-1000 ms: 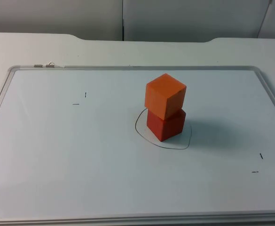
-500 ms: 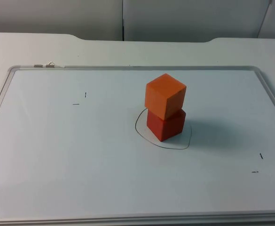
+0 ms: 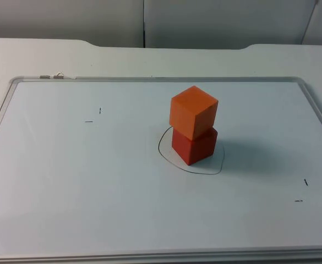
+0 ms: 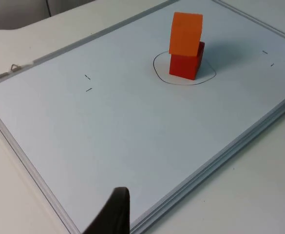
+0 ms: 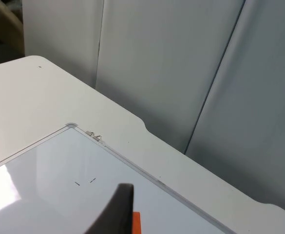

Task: Pick up one cube with the left hand and another cube with the right hand. First place the cube in the right hand at the target position, then stack the cube in the left hand on top.

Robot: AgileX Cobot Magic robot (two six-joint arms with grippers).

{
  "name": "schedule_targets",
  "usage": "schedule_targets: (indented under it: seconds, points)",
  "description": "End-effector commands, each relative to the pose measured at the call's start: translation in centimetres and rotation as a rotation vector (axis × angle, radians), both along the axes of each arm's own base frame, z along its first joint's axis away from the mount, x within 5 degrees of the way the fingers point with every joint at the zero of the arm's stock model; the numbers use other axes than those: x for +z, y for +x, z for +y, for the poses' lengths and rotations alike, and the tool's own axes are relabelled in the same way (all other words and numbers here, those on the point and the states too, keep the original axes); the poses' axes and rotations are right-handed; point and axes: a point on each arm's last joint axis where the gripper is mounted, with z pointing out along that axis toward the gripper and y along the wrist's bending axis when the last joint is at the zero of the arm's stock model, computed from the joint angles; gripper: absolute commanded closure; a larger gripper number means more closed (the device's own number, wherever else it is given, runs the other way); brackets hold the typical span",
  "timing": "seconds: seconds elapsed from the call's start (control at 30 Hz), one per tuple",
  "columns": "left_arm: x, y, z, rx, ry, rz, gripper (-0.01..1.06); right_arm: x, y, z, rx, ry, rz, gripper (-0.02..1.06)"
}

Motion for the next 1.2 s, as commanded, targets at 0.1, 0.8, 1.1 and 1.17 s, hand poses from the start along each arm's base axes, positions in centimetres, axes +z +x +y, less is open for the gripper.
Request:
schedule_targets:
  seconds: [0.1,0.8,1.1,1.17]
  points:
    - [0.0,0.0,-0.1,-0.019,-0.015,-0.013,0.0,-0.2,0.0,0.0,0.001,-0.012,0.0,0.09]
    - [0.0,0.0,-0.1,-0.019,-0.015,-0.013,0.0,-6.0,-2.3,-0.9,0.059,-0.005,0.045,0.09]
    - [0.0,0.0,-0.1,-0.019,-0.015,-0.013,0.0,-8.7,-8.3,-4.8,0.081,0.032,0.125,0.09]
    - [0.0,0.0,-0.1,-0.019,-0.015,-0.013,0.0,-8.8,-8.7,-5.1,0.08,0.037,0.123,0.09]
